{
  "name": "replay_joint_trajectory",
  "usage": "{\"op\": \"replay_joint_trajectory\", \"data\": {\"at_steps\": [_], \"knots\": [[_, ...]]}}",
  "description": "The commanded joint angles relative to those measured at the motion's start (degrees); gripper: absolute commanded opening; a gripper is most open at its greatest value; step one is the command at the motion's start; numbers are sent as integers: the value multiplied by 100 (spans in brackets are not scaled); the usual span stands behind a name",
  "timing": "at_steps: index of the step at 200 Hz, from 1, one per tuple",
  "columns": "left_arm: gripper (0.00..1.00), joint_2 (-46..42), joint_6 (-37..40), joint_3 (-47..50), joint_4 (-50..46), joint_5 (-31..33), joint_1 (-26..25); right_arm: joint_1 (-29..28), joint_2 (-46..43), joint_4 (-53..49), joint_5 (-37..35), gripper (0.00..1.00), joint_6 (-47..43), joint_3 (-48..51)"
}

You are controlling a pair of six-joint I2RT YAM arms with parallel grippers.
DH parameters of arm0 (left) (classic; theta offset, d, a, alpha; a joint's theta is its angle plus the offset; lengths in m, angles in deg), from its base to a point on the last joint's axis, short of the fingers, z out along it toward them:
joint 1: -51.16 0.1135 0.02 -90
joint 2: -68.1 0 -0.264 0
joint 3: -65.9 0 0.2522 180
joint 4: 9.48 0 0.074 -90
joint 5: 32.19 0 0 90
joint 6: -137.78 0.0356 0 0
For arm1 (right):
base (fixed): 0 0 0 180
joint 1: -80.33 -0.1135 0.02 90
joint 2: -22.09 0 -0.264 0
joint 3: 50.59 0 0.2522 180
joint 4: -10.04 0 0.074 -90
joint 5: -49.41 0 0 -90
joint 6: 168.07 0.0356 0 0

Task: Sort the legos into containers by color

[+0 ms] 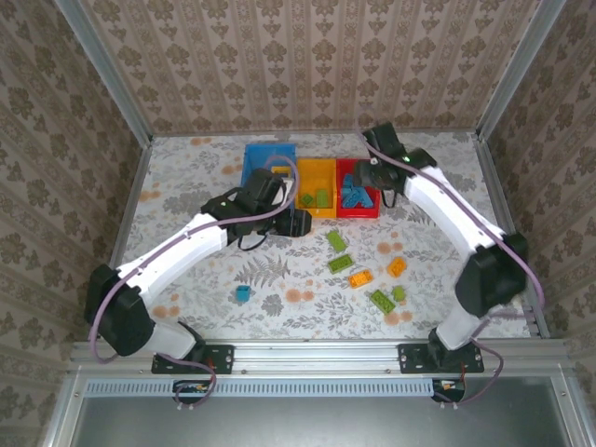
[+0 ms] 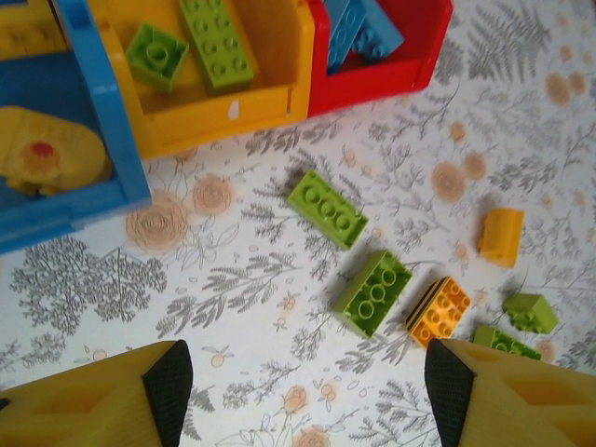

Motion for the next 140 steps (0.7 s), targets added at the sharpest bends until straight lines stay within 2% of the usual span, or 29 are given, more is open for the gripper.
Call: {"op": "replay_joint_trajectory", "data": {"at_steps": [1,35,63,96,140], "knots": [[70,441,-272,-39,-227,-76,-209,-151,-810,776,659,69,-417,1142],[70,1763,-925,-934,-928,306,-633,-376,-2260,1443,1785,71,-567,2772],[70,2853,-1477,-1916,-1495,456,-903,-552,-3365,1807,1972,72,-425,3747],[73,3664,-2172,-2830,-1877,743,-1101,-606,-4082,1495,2012,72,-307,4068],[76,4553,-3033,-3810,-2391,915,-1094,-610,-4655,1181,2078,73,-313,4235]]}}
